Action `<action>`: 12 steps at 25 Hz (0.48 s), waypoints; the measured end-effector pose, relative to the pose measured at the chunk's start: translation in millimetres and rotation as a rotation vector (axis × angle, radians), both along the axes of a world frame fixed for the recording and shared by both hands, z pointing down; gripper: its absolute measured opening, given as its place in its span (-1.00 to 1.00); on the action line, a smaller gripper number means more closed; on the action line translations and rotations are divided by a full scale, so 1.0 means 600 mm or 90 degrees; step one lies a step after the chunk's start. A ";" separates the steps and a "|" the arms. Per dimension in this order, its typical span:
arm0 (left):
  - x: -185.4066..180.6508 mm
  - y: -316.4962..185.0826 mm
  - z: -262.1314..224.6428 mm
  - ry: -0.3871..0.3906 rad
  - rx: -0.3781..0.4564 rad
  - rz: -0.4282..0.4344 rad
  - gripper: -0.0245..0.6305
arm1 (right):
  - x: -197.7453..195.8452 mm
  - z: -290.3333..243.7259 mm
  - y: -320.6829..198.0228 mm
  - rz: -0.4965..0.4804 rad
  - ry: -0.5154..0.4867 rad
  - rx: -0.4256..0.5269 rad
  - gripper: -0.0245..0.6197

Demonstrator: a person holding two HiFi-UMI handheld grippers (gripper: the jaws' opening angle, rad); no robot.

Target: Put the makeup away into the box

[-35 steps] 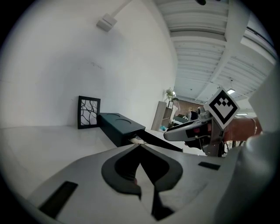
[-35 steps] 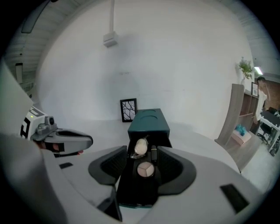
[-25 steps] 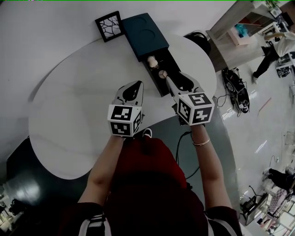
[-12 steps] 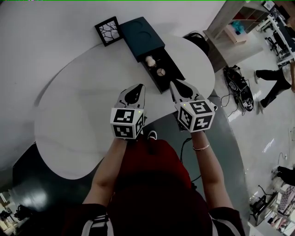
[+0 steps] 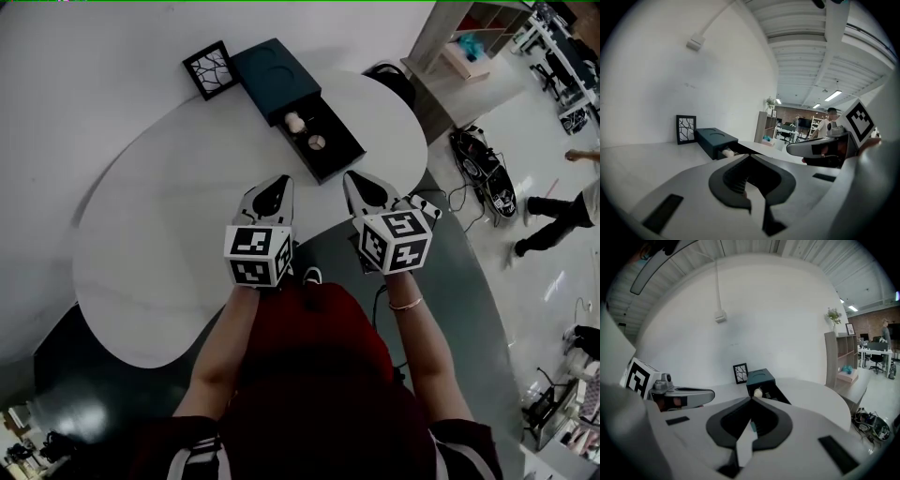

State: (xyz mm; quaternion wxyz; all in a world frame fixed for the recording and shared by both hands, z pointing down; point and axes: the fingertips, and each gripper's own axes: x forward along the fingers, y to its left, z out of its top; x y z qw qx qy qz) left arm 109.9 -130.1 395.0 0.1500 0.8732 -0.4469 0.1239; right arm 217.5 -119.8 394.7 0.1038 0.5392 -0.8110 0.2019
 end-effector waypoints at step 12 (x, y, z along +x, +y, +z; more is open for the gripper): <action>0.008 0.018 -0.009 0.004 0.009 0.009 -0.85 | 0.004 0.015 0.030 0.015 0.016 -0.008 -0.88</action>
